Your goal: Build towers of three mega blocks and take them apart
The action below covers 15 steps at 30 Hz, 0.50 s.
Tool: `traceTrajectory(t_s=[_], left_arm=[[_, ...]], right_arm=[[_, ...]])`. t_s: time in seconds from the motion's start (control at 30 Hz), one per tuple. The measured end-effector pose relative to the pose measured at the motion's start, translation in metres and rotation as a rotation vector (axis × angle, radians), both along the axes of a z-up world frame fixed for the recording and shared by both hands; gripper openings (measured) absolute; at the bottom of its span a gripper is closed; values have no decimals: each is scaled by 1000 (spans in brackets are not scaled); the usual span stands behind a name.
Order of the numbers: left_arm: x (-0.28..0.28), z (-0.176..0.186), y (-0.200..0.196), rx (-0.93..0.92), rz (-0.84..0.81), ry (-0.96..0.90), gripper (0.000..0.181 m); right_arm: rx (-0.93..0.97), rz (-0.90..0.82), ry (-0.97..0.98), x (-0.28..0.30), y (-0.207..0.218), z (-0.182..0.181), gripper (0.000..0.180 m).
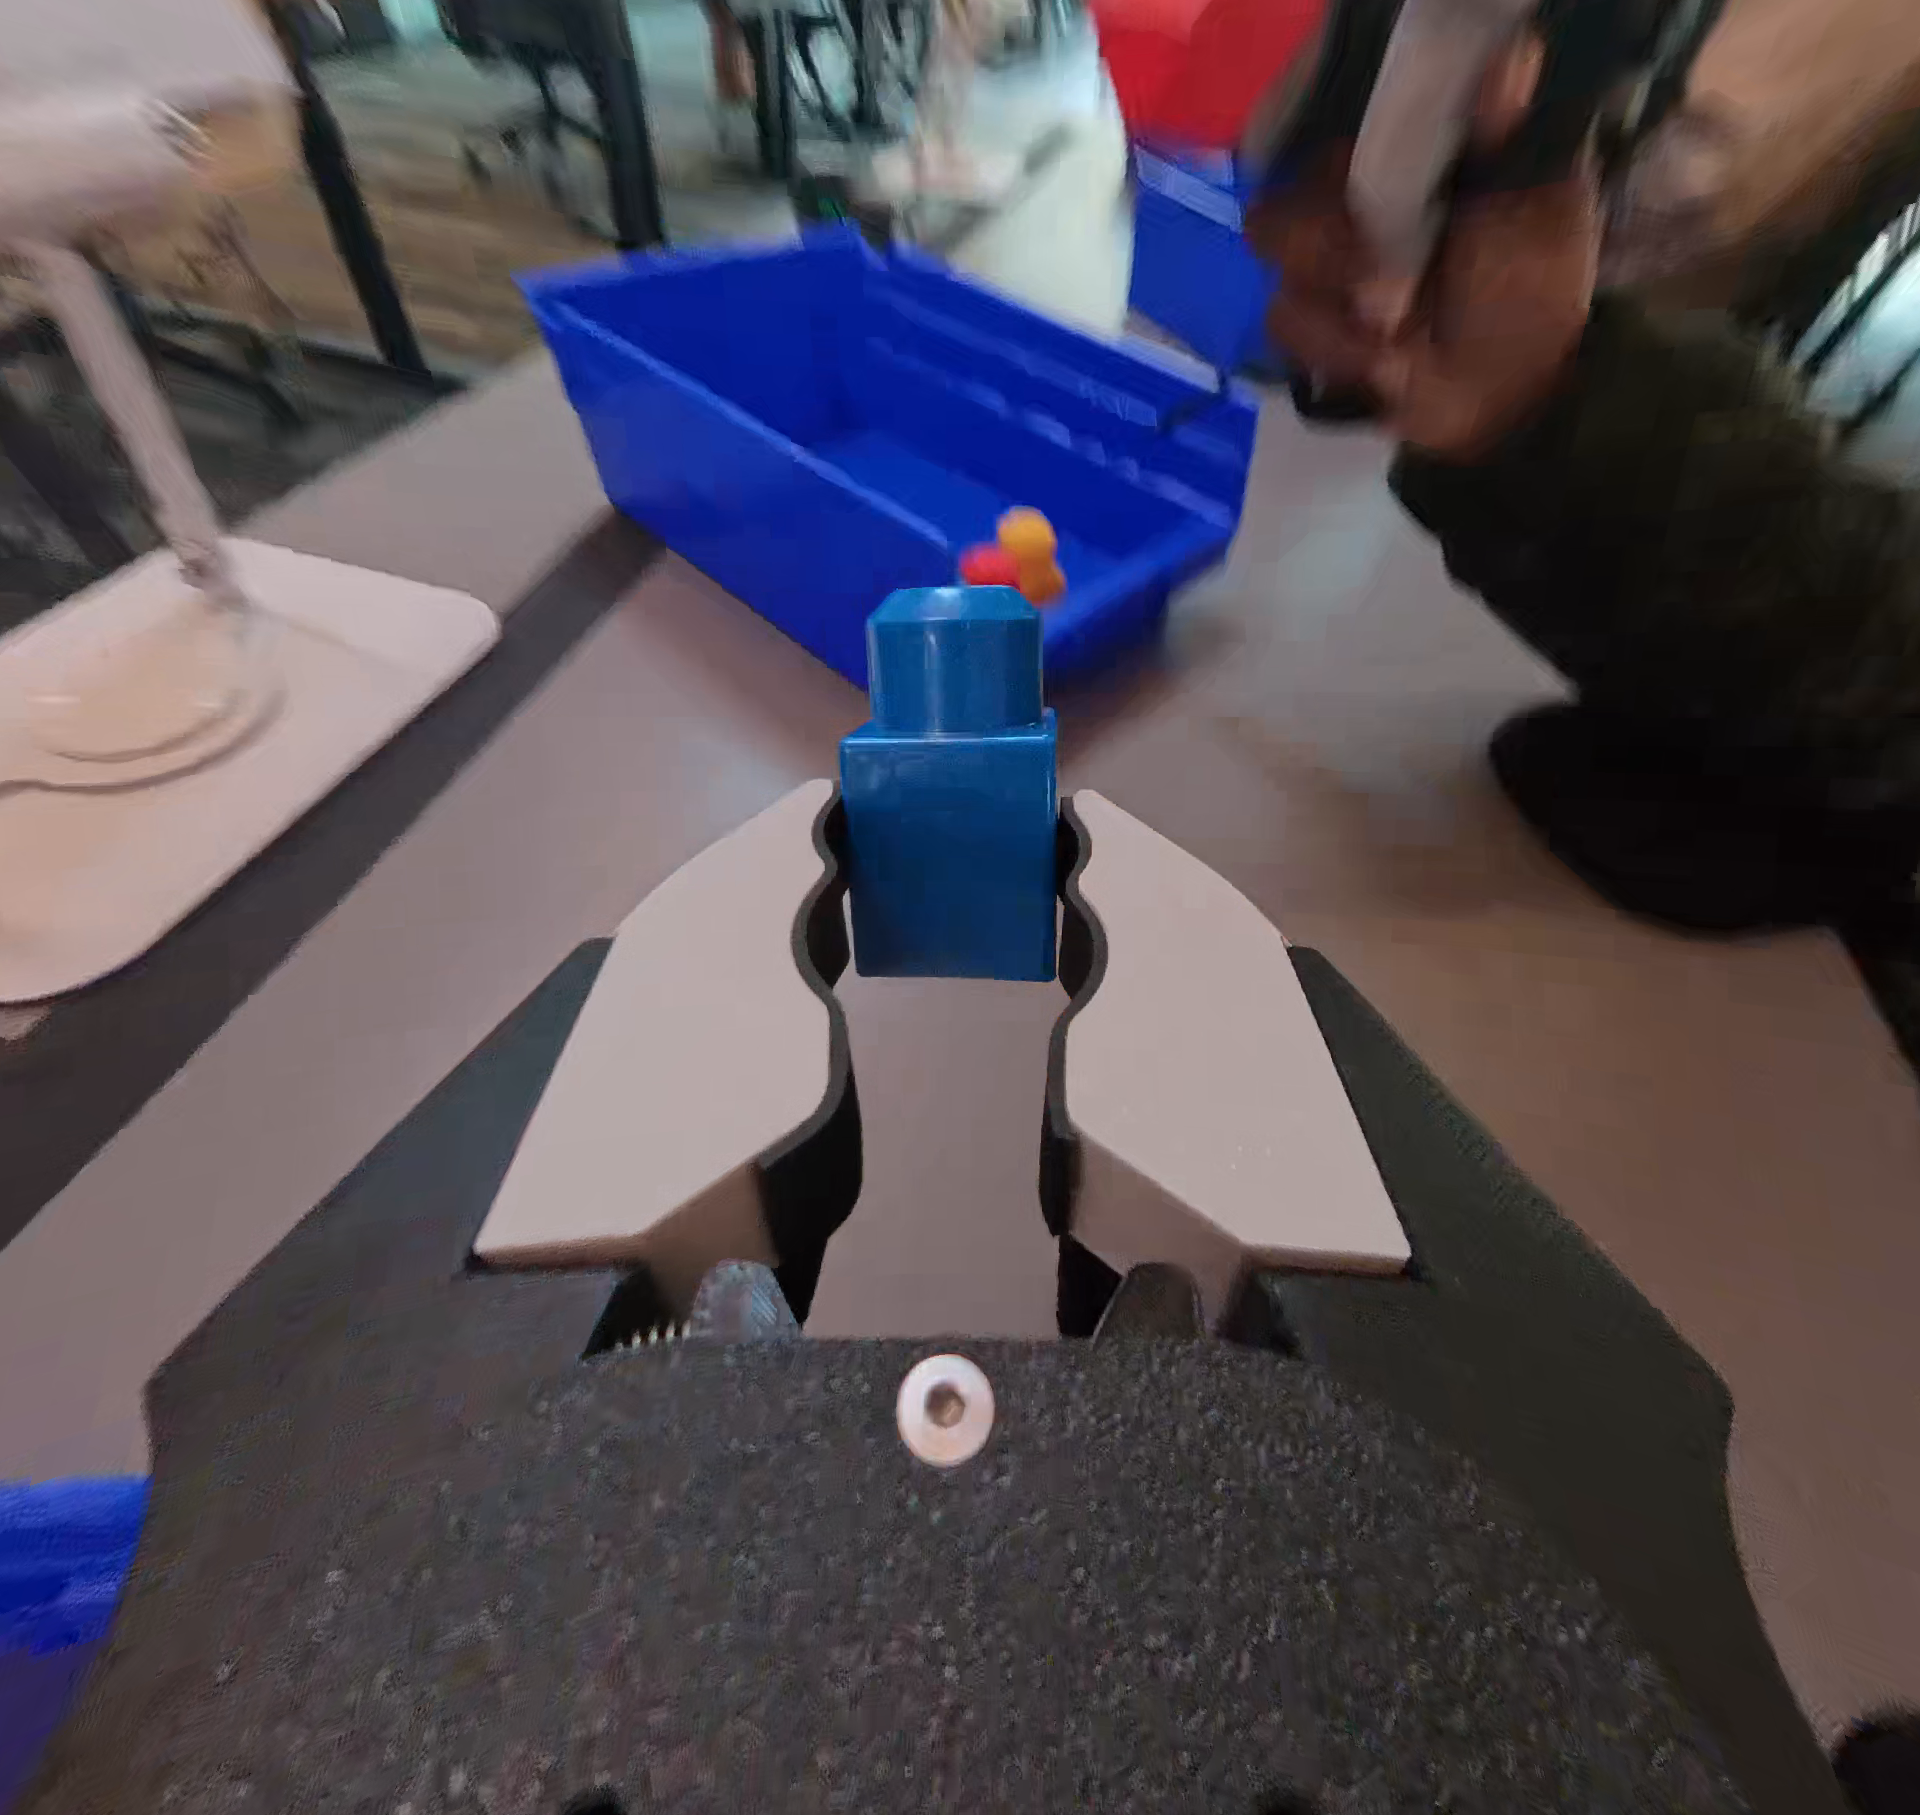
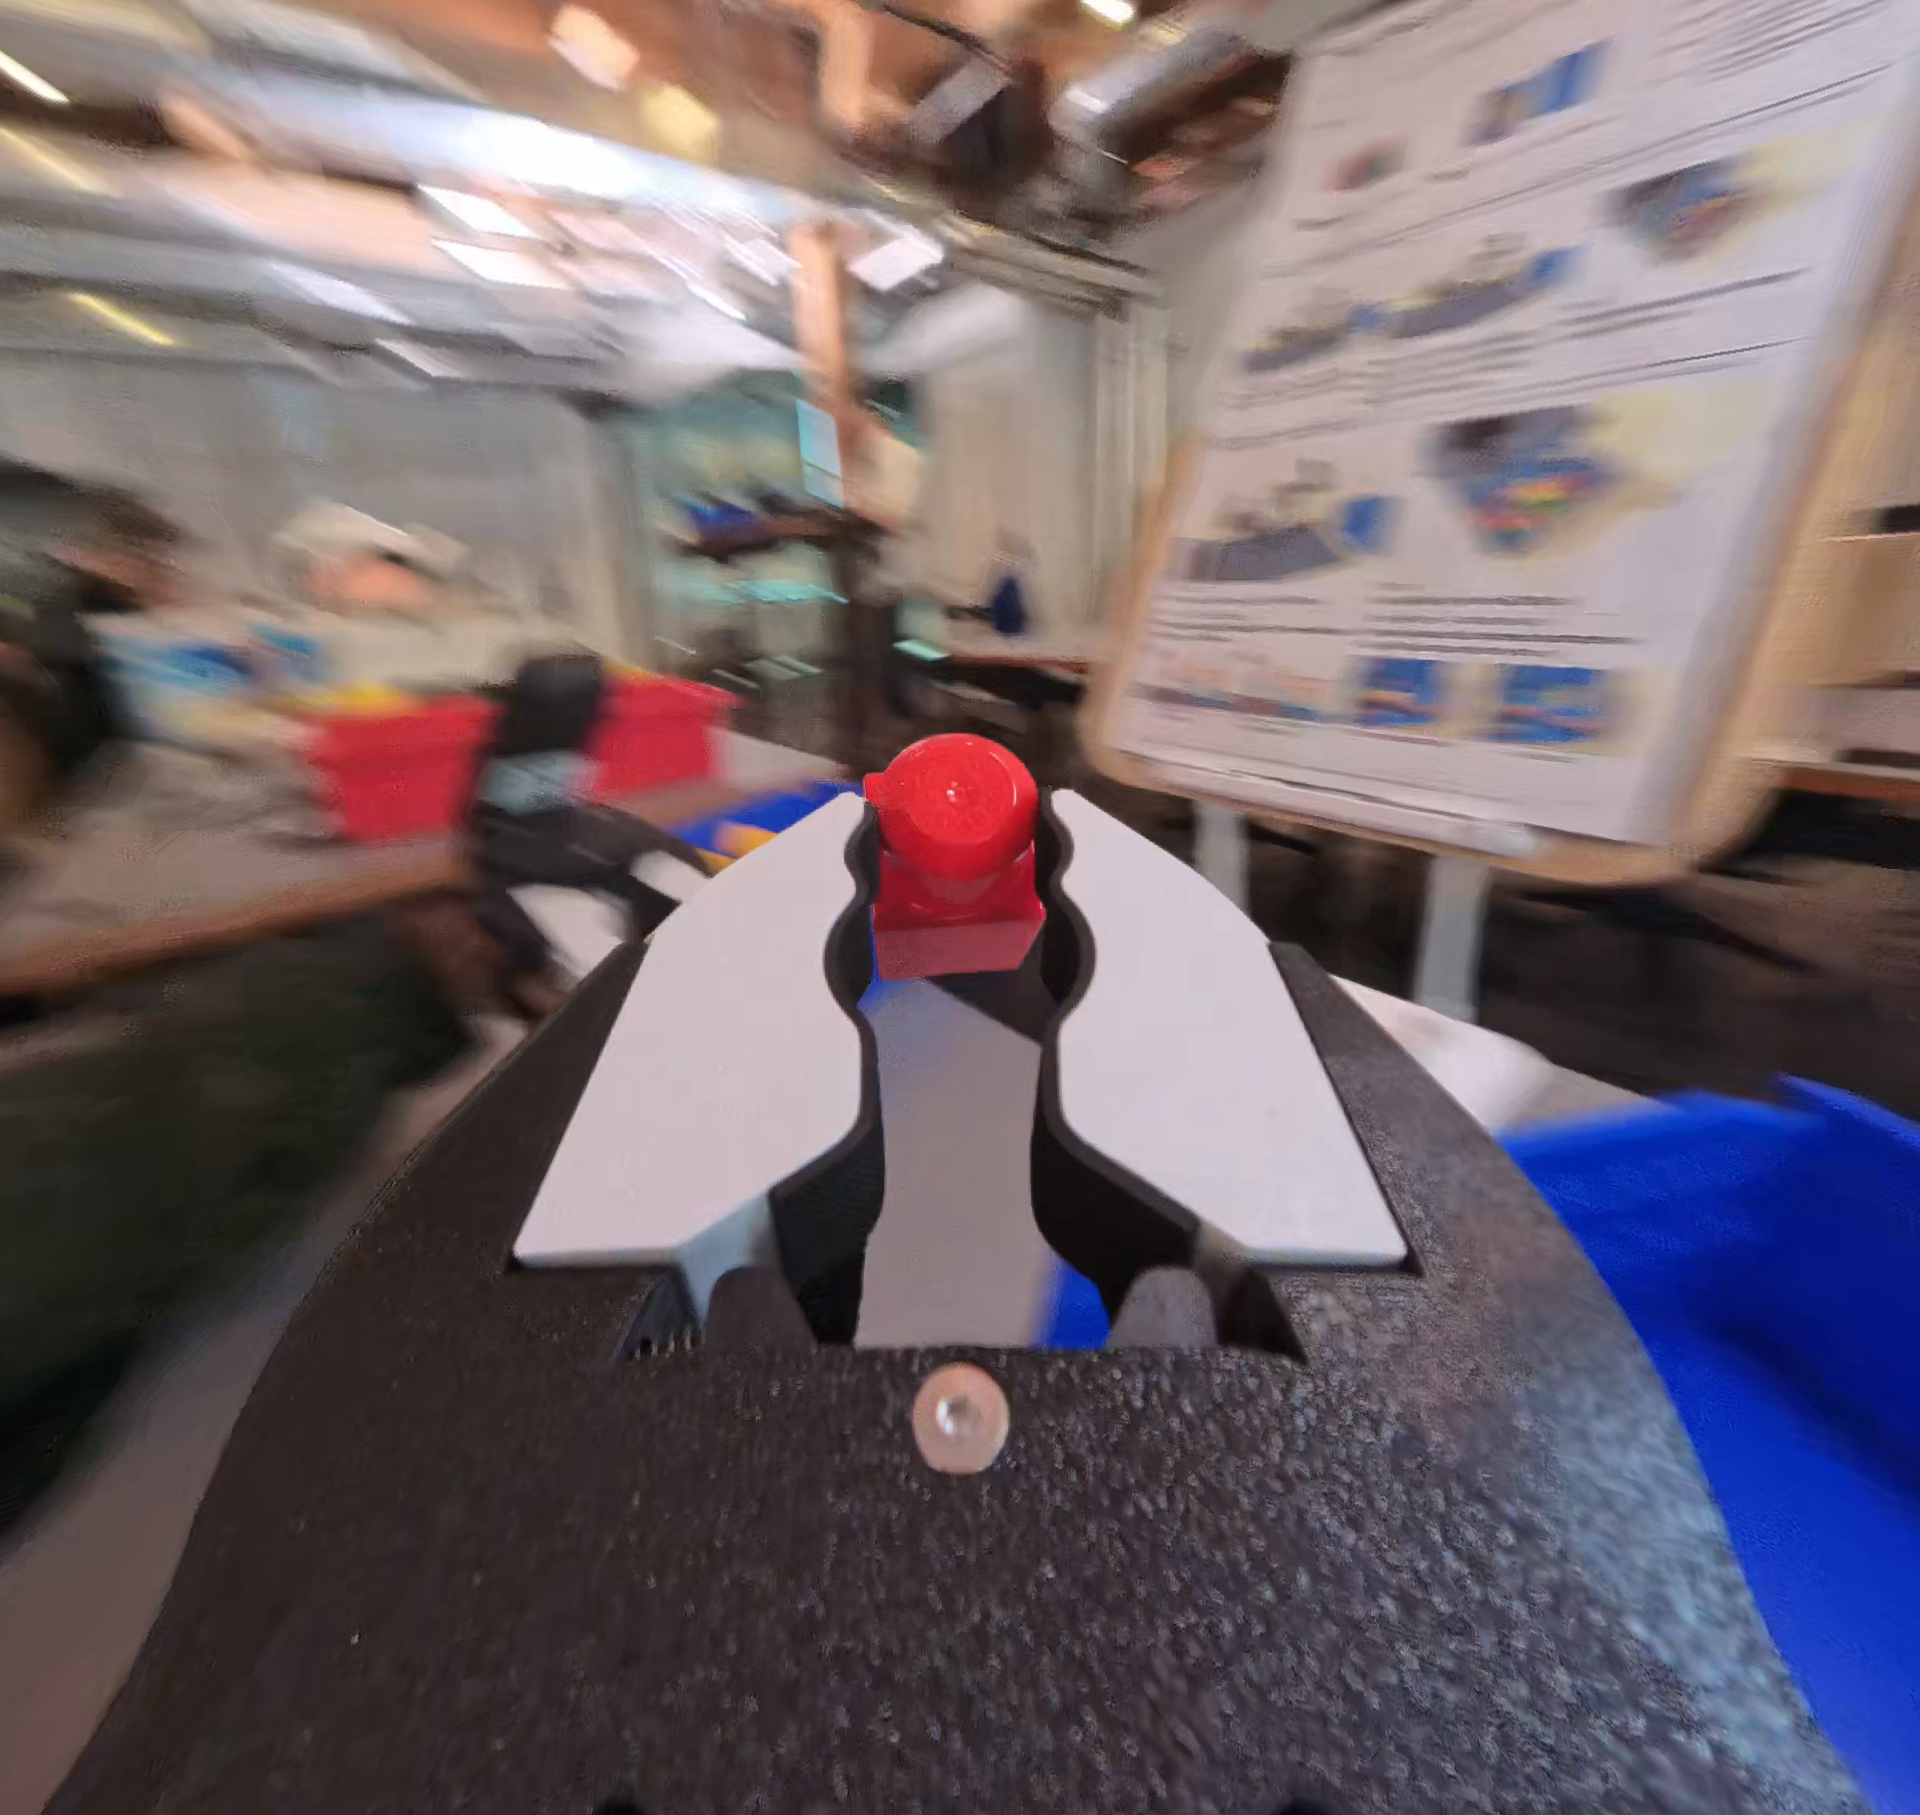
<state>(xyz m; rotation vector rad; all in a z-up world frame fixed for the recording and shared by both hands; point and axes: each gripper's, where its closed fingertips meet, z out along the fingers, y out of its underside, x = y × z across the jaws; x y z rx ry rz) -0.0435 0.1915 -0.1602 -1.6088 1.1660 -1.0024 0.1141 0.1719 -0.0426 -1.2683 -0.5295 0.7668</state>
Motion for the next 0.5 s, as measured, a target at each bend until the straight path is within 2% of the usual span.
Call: traceTrajectory(t_s=[0.07,0.2,0.27,0.37,0.43,0.5], left_arm=[[-11,28,15,9,85,-175,37],[-27,46,31,57,199,-278,37],[-26,47,31,70,204,-279,37],[-22,44,31,88,208,-250,37],[-19,43,30,96,204,-239,38],[-18,44,29,89,196,-248,38]], right_arm=[[-48,-261,-180,31,25,-20,29],[-454,-581,-510,86,60,-99,29],[-601,-653,-632,101,60,-130,29],[-726,-725,-816,115,53,-158,29],[-811,-729,-916,121,44,-175,30],[-869,-692,-915,119,41,-188,30]])
